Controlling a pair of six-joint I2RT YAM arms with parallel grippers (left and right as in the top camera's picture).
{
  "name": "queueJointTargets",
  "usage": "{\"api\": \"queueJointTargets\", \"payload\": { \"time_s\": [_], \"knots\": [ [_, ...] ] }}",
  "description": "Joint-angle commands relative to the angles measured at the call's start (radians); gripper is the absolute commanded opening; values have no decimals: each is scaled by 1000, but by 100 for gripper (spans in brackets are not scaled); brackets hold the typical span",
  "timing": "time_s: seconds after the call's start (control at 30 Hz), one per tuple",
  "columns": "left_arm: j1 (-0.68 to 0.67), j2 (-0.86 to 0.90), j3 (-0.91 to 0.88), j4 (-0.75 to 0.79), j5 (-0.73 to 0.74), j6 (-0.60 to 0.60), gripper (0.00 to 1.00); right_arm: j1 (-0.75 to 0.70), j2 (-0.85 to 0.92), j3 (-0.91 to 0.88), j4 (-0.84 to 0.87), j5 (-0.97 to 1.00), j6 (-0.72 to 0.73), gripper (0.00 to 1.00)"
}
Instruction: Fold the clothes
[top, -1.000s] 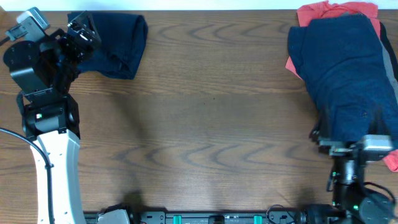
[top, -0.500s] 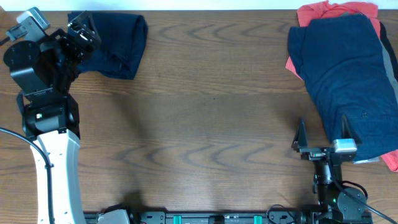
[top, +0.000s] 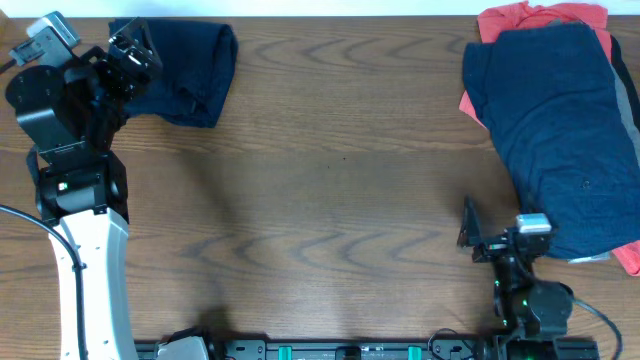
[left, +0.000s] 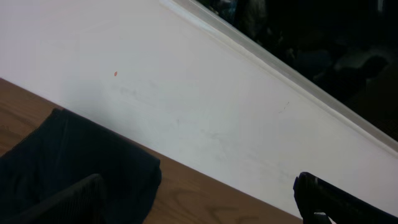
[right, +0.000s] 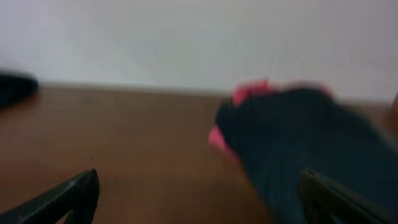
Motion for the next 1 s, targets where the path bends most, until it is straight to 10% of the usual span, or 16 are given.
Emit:
{"api": "queueJointTargets", "payload": {
  "time_s": [0.0,0.97],
  "knots": [
    [4,6,4,4,10,21,98,-8,-3,-1,-10,24,10,99],
    [5,6,4,-19,9,21,98,-8,-2,-1,-9,25,11,99]
  ]
}}
